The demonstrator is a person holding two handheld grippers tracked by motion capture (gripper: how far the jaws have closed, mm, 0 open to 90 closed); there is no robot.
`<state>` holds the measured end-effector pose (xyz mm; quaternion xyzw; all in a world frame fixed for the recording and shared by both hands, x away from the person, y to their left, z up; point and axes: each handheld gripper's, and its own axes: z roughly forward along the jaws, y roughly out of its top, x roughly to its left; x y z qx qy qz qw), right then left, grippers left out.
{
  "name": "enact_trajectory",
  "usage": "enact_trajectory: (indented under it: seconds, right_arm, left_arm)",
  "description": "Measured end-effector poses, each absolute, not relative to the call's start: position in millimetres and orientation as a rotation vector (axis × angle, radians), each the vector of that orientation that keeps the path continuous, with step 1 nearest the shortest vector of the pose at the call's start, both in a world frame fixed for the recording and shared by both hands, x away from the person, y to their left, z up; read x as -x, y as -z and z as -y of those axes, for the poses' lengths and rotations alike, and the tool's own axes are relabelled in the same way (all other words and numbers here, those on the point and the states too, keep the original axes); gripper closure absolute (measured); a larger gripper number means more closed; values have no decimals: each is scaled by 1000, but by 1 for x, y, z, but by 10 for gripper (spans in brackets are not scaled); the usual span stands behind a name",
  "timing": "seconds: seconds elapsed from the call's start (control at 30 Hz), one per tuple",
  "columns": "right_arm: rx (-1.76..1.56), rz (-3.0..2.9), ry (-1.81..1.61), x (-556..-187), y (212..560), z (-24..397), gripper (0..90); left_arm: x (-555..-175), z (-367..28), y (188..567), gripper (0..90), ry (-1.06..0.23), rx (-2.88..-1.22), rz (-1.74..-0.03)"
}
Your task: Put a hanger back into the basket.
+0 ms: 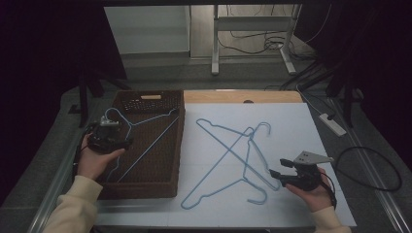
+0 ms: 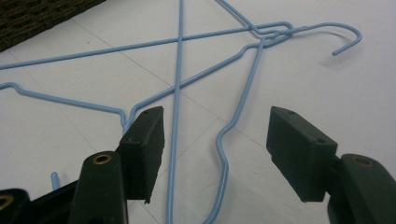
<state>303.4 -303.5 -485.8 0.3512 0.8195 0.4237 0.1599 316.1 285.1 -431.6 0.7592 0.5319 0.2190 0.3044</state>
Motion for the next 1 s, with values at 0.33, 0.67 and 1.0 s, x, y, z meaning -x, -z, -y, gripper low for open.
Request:
enact_trajectory:
  seconds: [0.33,0.67,1.0]
  right_arm:
    - [-1035,-2318,-1209,-304,484,305,376]
    - [-1024,-2323,-1177,-302,483,305,377]
    - [-1027,-2320,-1164,-301,483,305,385]
  left_arm:
    - [-277,-257,415,302,-533,-1908,-1166]
    - [-258,-225,416,298,-480,-1897,-1032]
    - [-248,-209,424,296,-453,-1920,-985]
